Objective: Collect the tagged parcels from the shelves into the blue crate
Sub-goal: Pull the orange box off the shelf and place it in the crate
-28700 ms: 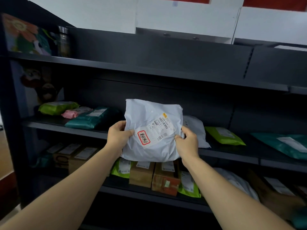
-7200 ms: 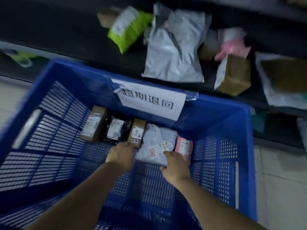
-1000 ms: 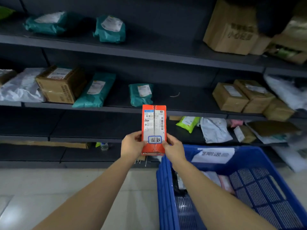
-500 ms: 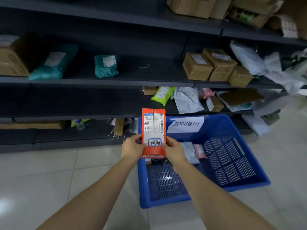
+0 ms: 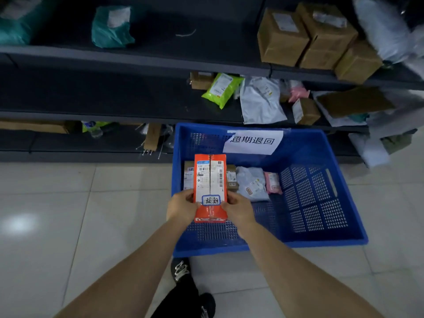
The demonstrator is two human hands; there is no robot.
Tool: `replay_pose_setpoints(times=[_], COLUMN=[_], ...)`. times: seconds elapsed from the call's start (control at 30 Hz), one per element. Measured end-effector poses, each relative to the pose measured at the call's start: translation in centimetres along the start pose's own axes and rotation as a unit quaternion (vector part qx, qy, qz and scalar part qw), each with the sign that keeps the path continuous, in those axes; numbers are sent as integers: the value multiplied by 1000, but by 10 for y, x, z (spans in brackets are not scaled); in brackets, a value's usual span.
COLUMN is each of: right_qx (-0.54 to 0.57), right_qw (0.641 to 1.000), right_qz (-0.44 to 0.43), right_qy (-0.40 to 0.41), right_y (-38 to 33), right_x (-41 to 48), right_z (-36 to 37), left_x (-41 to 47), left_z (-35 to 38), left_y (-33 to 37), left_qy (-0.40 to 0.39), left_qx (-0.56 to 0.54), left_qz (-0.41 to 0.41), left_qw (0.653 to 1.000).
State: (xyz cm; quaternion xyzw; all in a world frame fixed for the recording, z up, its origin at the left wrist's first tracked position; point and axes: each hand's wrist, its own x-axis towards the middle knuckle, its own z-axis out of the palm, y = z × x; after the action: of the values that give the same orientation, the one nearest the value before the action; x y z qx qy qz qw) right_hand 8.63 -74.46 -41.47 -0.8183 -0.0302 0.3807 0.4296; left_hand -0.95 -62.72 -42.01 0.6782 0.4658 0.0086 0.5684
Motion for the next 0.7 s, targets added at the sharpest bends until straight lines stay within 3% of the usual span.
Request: replay_pose_setpoints(times=[0.47, 0.7], right_qx=[-114, -159], right_qw=[991, 978], right_qz=[67, 110], right_qy=[-24, -75], right_y=[83, 158], right_x=[131, 216], right_z=[37, 72], left_x=[112, 174], left_z=[74, 129], left_y=[-89, -167], left_qy=[4, 40], left_qx=[116, 104], left_qz=[-87, -163], left_qw=[989, 980])
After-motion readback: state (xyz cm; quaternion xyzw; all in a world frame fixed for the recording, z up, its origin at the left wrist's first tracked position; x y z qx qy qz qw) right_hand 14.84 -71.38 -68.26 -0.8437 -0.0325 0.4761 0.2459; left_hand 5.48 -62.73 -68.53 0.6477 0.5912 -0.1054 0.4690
